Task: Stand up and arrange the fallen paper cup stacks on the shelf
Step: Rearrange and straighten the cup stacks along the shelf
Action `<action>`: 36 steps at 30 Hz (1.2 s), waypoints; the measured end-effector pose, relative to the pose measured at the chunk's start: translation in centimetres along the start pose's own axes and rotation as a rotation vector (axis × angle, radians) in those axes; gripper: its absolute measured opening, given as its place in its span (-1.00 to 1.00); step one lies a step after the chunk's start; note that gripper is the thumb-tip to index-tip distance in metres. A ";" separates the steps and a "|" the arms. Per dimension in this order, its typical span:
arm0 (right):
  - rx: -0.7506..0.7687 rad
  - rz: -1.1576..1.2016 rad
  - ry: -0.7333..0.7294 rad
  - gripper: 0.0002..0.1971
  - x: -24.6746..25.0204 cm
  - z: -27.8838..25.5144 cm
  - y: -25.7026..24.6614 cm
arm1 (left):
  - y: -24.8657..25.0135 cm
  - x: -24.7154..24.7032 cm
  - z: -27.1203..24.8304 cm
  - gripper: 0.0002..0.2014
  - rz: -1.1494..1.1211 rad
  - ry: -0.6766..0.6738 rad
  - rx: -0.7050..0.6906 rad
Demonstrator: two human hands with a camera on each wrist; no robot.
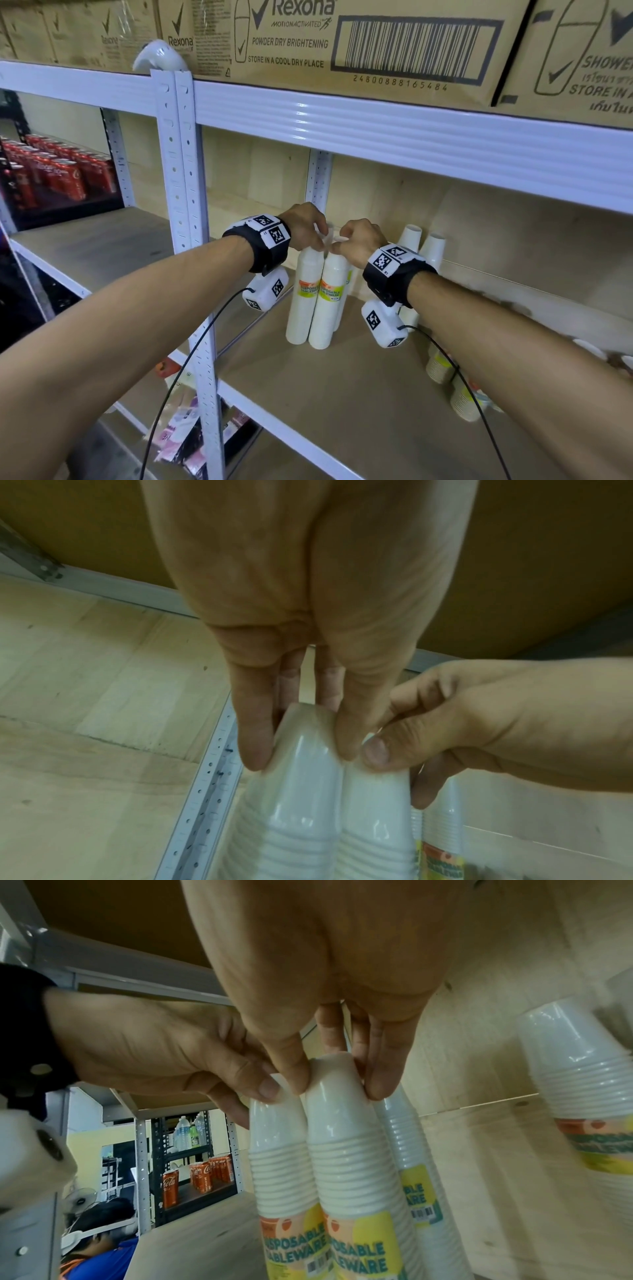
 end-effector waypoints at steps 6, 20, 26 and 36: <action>-0.003 -0.016 -0.011 -0.62 1.7 -1.3 0.4 | 1.9 -0.2 0.1 -0.68 0.009 -0.066 -0.029; -0.197 -0.109 -0.019 -0.67 7.9 -3.9 5.4 | 9.9 -2.4 1.8 -0.67 0.030 -0.153 -0.202; -0.238 -0.156 0.024 -0.64 10.1 -4.5 7.1 | 12.8 -4.4 3.2 -0.67 0.049 -0.131 -0.299; -0.276 -0.171 0.079 -0.64 11.0 -4.7 9.1 | 14.7 -6.7 5.9 -0.62 0.070 -0.086 -0.364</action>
Point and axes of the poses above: each hand's wrist, its own z-axis towards the middle knuckle, its own x-axis out of the back of the hand, y = z × x, the point moved 3 cm from there along z, towards the middle knuckle, and after that the axes turned 13 degrees about x, right-handed, at the moved point
